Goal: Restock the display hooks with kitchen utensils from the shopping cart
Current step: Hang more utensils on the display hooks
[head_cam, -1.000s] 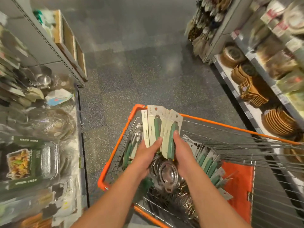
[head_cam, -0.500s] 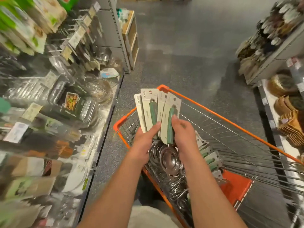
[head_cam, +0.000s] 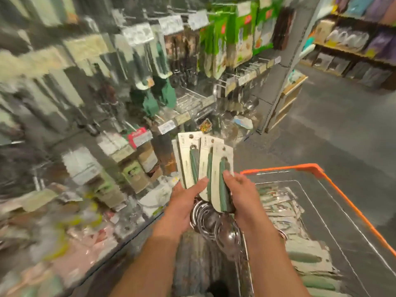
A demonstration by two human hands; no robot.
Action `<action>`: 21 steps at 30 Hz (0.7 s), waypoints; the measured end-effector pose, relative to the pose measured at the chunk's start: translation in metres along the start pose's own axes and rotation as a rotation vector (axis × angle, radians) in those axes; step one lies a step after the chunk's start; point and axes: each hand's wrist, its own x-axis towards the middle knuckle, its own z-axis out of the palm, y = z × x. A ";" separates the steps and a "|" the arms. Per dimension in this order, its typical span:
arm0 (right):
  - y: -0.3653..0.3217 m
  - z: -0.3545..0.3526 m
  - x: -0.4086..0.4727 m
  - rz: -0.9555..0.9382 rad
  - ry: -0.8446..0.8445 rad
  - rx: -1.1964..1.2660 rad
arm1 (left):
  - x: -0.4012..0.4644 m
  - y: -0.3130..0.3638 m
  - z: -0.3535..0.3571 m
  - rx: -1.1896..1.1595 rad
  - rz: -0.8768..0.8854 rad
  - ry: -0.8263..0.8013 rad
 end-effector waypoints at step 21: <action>0.097 0.397 -0.192 0.184 -0.714 -0.143 | -0.280 0.142 -0.367 -0.267 0.411 0.893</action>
